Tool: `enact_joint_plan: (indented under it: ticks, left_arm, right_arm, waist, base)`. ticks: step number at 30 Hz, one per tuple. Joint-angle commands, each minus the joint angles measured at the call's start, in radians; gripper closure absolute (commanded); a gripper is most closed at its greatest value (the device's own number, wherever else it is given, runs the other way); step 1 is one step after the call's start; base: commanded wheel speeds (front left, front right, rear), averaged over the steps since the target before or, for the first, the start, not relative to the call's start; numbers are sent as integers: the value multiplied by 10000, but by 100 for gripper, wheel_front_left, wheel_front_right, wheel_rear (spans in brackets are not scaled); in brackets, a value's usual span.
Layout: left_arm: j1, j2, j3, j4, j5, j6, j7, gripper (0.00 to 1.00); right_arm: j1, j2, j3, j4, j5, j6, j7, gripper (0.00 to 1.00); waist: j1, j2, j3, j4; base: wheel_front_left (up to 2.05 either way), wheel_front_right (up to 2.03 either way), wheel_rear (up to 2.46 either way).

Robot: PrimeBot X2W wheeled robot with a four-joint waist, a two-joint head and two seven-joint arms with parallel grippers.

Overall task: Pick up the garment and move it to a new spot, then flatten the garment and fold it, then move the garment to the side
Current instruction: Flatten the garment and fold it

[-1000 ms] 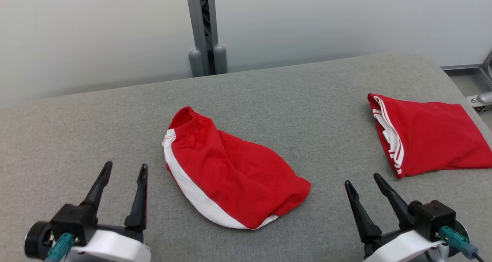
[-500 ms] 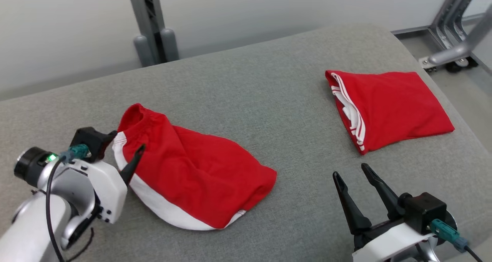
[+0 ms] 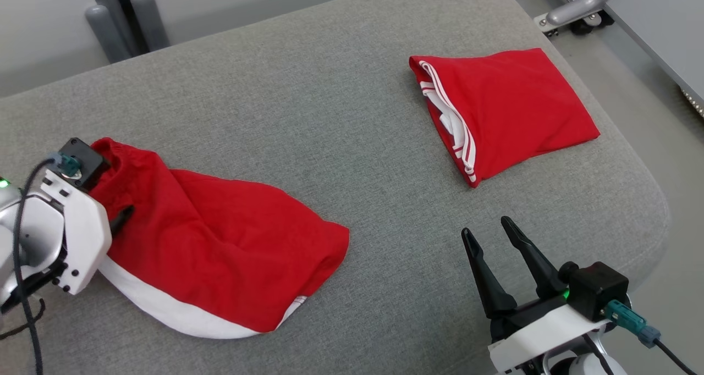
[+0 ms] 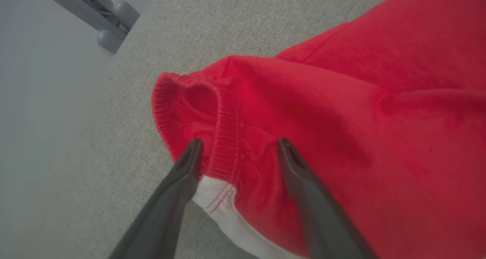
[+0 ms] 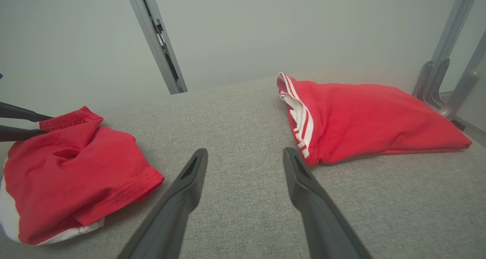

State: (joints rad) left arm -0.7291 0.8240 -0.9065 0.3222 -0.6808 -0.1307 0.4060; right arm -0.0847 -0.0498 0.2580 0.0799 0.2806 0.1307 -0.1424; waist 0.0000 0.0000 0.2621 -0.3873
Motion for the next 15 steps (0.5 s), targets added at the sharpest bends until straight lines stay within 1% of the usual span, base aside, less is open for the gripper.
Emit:
enact_joint_plan:
  ticks: [1,2,3,4,8,10,15]
  left_arm:
    - [-278,184,-216,77,-320,10,81,0]
    - [-476,285,-427,111,-560,9,96,16]
    - [-644,379,-657,146,-746,9,143,66]
    - [-814,495,-856,169,-988,8,216,100]
    - [-1410,743,-1416,-23,-1607,7,156,100]
    - [-1630,847,-1626,-215,-1742,7,66,100]
    - [-1587,1159,-1618,-1224,-2104,40,-201,100]
  right_arm:
    - [-172,-36,-12,52,54,0,-128,0]
    - [-194,-34,5,139,105,0,-179,0]
    - [-211,-37,33,202,114,0,-234,0]
    - [-244,-36,31,242,139,-1,-277,0]
    - [-288,-38,-144,426,180,0,-459,0]
    - [-271,-35,-219,479,194,0,-495,0]
    - [-199,-41,-508,452,81,0,-548,0]
  waist:
    - [0,0,148,-161]
    - [0,0,166,-181]
    - [0,0,180,-199]
    - [0,0,194,-208]
    - [0,0,216,-49]
    - [0,0,197,112]
    - [0,0,64,712]
  base:
    - [0,0,0]
    - [0,0,0]
    - [0,0,0]
    - [0,0,0]
    - [0,0,0]
    - [0,0,0]
    - [0,0,0]
